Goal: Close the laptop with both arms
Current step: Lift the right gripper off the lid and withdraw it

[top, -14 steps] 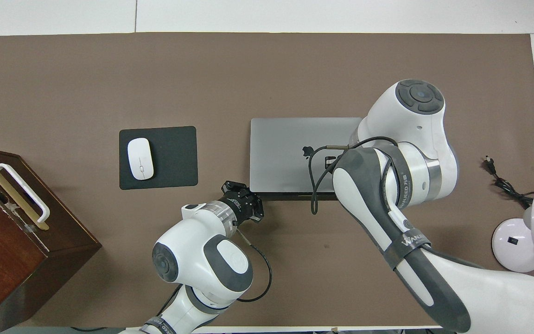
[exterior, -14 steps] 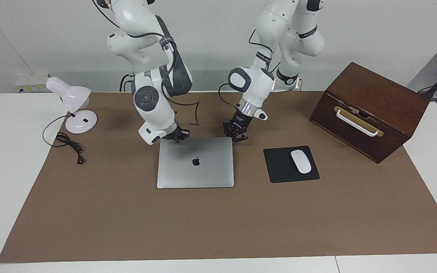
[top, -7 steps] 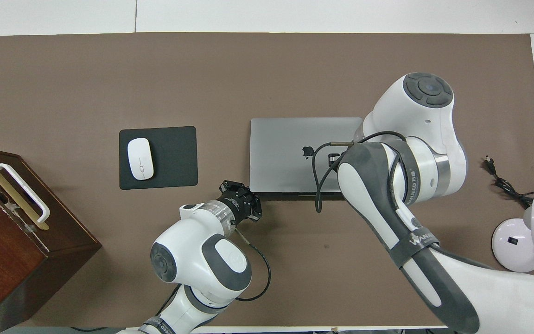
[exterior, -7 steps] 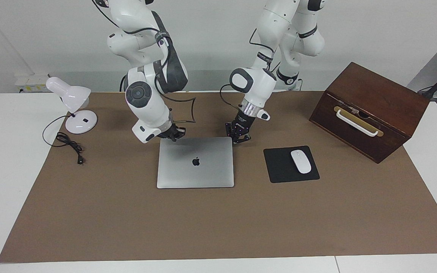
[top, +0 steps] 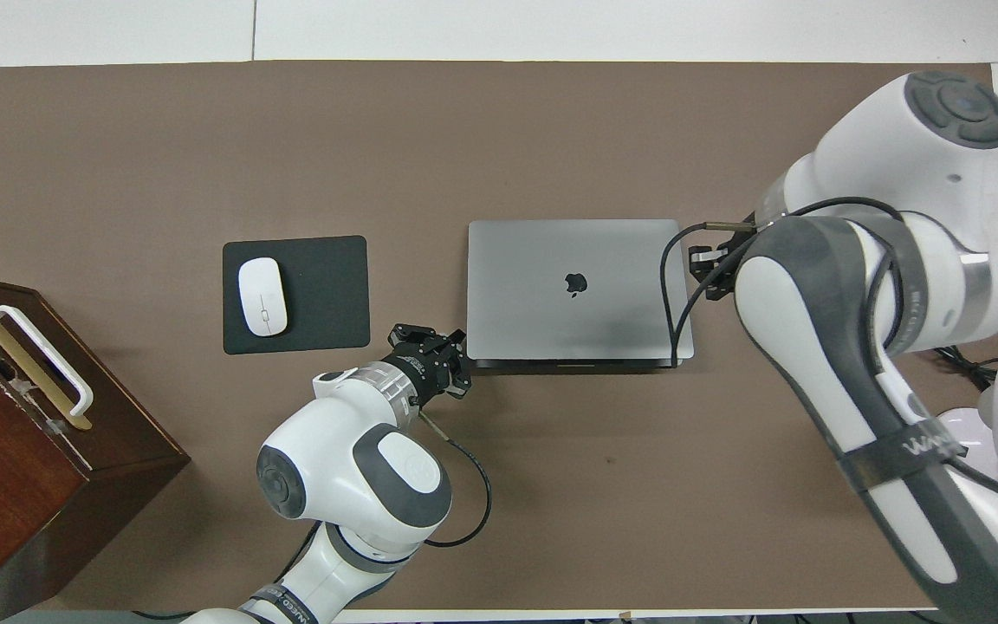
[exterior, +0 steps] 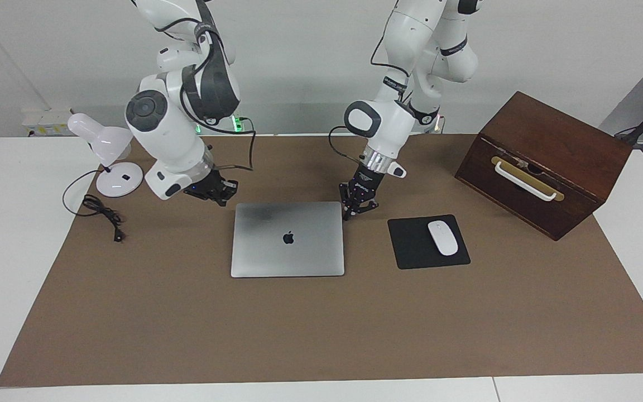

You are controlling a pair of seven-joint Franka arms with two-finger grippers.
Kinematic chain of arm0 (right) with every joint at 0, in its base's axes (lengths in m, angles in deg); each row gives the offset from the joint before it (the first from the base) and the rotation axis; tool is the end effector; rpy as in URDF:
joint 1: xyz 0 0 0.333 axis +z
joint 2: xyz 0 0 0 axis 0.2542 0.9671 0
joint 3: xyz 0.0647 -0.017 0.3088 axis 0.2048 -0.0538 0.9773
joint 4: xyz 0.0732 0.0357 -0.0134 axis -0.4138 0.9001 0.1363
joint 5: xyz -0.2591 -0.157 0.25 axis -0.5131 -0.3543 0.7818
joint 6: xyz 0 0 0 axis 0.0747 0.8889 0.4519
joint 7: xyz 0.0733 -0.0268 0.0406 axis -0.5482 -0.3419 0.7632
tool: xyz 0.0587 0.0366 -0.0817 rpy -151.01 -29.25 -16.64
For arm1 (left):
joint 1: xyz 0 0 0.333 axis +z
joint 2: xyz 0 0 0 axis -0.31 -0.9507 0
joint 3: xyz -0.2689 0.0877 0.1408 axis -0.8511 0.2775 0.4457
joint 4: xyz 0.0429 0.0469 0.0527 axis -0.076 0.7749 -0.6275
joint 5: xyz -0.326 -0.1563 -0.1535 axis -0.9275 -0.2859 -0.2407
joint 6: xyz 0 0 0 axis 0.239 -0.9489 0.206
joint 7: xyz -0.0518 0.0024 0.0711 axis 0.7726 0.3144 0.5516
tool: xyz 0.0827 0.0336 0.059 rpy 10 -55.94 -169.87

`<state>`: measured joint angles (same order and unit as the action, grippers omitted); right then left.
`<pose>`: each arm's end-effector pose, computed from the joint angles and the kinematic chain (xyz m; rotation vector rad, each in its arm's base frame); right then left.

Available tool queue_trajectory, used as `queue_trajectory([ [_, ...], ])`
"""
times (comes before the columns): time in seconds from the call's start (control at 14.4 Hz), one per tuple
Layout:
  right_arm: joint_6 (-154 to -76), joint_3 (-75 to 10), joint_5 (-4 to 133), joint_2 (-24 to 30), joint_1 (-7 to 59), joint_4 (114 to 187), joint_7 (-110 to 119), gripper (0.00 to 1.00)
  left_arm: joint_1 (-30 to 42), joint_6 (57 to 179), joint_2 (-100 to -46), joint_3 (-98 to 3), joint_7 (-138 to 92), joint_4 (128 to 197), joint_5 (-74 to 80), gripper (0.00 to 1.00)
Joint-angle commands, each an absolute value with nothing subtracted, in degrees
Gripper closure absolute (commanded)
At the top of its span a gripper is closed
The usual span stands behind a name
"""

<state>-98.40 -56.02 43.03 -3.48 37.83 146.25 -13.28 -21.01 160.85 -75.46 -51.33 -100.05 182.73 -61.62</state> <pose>0.5871 0.0960 0.4816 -3.0364 0.1282 0.1967 0.4226 -0.3066 0.2907 0.9165 2.3355 -0.3634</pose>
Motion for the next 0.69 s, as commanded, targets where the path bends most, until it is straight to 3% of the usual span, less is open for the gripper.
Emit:
queue_trajectory([
  [0.0, -95.62, -52.21, 40.07, -6.33, 32.24, 144.26, -9.75, 1.00, -19.83, 160.55, -73.64, -51.72, -100.33, 184.42, -62.59, 1.00],
  [0.62, -91.93, -41.40, 32.59, -12.93, 16.51, 141.19, -0.61, 1.00, -9.55, 155.27, -73.11, -51.54, -96.20, 182.14, -61.80, 1.00],
])
